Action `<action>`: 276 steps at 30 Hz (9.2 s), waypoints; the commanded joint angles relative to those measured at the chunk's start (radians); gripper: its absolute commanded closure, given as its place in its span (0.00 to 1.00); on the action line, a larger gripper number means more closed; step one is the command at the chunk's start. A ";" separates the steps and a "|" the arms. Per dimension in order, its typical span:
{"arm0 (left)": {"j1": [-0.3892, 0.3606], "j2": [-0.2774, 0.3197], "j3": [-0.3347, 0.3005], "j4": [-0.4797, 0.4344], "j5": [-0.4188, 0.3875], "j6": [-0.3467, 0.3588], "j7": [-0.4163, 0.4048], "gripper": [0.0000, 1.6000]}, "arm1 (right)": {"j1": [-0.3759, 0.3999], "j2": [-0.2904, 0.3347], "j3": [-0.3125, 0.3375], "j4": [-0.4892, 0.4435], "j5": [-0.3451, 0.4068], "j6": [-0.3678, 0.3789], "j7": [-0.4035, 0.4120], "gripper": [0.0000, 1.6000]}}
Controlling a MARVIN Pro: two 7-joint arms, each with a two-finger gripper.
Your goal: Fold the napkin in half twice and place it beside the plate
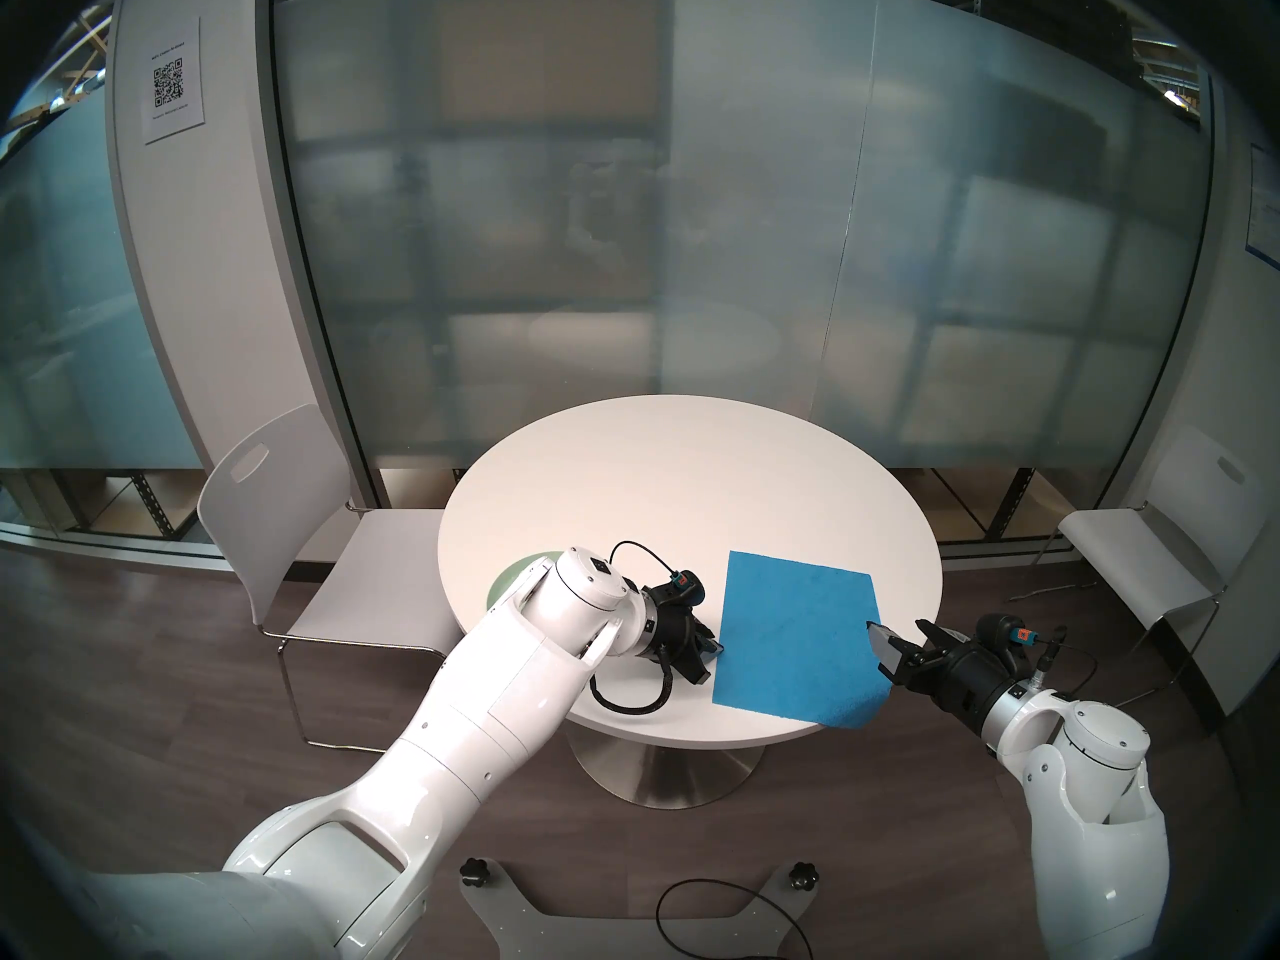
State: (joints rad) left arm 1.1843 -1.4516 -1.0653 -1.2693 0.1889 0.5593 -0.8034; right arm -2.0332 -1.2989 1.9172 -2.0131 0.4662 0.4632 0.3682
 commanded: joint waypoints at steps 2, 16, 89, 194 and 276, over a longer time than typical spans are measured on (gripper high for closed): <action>-0.007 -0.013 -0.013 -0.053 -0.012 0.012 -0.003 0.44 | 0.012 -0.002 -0.002 -0.017 0.000 -0.007 -0.002 0.00; -0.013 -0.006 -0.020 -0.059 -0.008 0.007 -0.008 0.44 | 0.007 -0.001 -0.001 -0.017 -0.001 -0.012 0.003 0.00; 0.000 0.050 0.026 -0.048 -0.010 -0.001 0.018 0.76 | -0.020 -0.002 0.003 -0.030 0.000 -0.005 0.019 0.00; 0.049 0.117 -0.061 -0.134 -0.055 0.000 -0.019 0.60 | 0.034 0.303 -0.281 0.200 -0.558 -0.545 0.349 0.00; 0.065 0.163 -0.084 -0.171 -0.057 -0.010 -0.039 0.54 | 0.044 0.273 -0.315 0.142 -0.526 -0.510 0.425 1.00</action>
State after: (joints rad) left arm 1.2575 -1.2919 -1.1430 -1.4227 0.1346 0.5536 -0.8395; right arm -1.9921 -1.0231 1.5980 -1.8271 -0.1083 -0.0608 0.7590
